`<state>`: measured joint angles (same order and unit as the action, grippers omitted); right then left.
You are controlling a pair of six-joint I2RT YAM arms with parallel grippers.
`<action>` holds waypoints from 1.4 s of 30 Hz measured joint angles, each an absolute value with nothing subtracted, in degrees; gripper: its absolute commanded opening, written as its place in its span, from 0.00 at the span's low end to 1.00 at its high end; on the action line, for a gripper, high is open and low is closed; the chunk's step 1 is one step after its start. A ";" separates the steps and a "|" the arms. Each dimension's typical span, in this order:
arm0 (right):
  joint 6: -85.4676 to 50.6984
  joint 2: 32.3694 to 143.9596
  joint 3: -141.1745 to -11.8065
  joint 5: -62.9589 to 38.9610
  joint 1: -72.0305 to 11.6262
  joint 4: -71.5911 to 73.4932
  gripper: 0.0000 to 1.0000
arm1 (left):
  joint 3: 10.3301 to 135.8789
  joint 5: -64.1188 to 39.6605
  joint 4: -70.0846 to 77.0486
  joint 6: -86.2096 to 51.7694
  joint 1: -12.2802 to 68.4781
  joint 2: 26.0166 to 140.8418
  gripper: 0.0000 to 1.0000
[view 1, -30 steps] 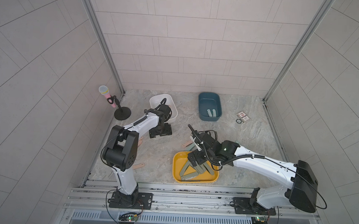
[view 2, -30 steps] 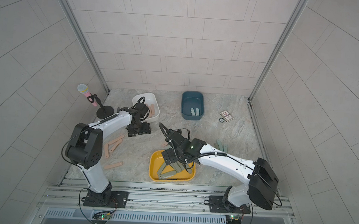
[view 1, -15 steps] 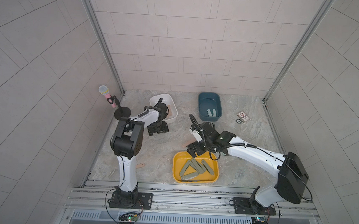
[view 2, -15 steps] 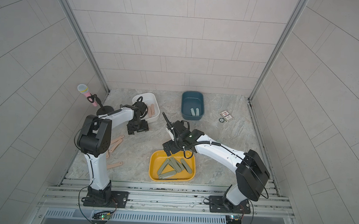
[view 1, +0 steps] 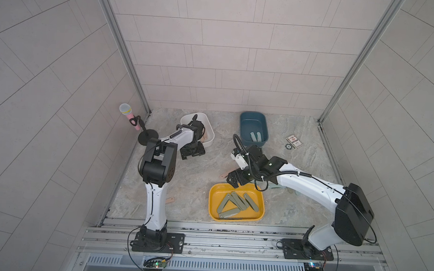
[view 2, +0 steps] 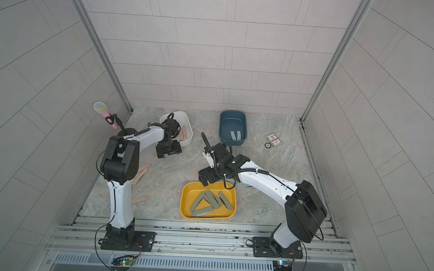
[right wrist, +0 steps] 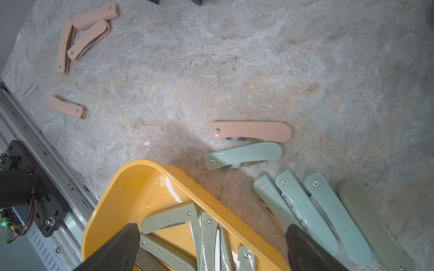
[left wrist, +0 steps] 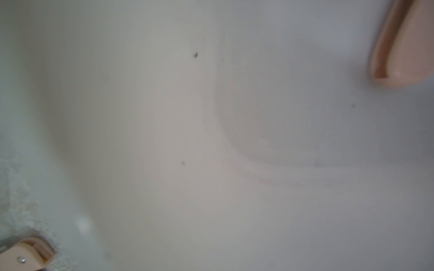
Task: Place the fruit knives into the storage box by color
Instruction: Pick up the fruit knife from the center of the board.
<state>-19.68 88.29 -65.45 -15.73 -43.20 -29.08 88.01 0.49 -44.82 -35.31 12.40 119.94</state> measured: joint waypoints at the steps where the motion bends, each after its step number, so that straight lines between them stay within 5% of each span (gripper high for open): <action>1: -19.70 88.27 -65.04 -16.10 -42.94 -28.93 1.00 | 87.83 0.47 -44.75 -35.44 12.47 119.79 0.83; 8: -19.97 88.23 -64.12 -18.09 -41.85 -28.27 1.00 | 93.60 1.89 -47.55 -33.69 12.12 121.69 0.99; 14: -20.45 87.57 -63.29 -19.16 -41.06 -27.59 1.00 | 96.79 2.33 -47.44 -31.59 11.99 122.67 1.00; 24: -20.99 87.53 -63.29 -19.33 -40.71 -27.49 1.00 | 100.82 -0.93 -47.70 -29.28 11.97 127.96 0.81; 42: -21.04 86.04 -63.18 -19.27 -40.71 -27.68 1.00 | 83.33 -5.39 -43.48 -29.74 15.70 117.16 0.81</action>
